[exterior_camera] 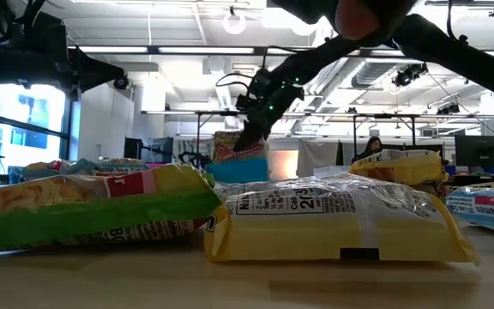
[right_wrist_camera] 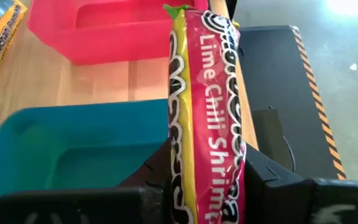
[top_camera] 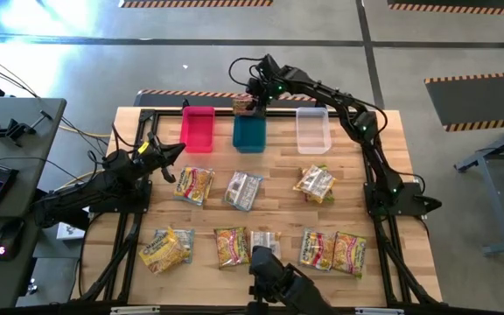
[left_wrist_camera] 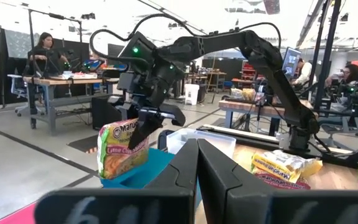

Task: Sort Maruchan noodles
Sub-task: Put the top left green noodle pack into the blue bin

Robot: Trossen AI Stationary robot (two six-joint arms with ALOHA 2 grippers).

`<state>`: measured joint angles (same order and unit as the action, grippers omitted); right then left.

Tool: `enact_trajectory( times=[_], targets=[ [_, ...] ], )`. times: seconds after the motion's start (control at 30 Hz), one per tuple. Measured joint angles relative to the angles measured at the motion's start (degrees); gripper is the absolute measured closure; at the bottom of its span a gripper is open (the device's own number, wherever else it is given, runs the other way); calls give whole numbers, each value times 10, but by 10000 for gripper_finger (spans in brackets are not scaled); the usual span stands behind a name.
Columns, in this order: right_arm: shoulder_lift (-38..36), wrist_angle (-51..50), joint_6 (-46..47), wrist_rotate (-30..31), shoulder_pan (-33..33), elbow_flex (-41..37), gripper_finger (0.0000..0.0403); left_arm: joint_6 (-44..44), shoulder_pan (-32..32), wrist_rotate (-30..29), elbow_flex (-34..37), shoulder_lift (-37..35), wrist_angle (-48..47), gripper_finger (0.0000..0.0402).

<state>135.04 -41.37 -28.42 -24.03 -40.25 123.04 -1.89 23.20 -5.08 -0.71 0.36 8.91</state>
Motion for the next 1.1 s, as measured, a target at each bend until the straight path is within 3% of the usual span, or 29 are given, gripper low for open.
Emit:
enact_trajectory(
  times=[1.1],
  targets=[
    [-15,-29,44,45,10,0,320,0,0,0,0,0,15,402]
  ],
)
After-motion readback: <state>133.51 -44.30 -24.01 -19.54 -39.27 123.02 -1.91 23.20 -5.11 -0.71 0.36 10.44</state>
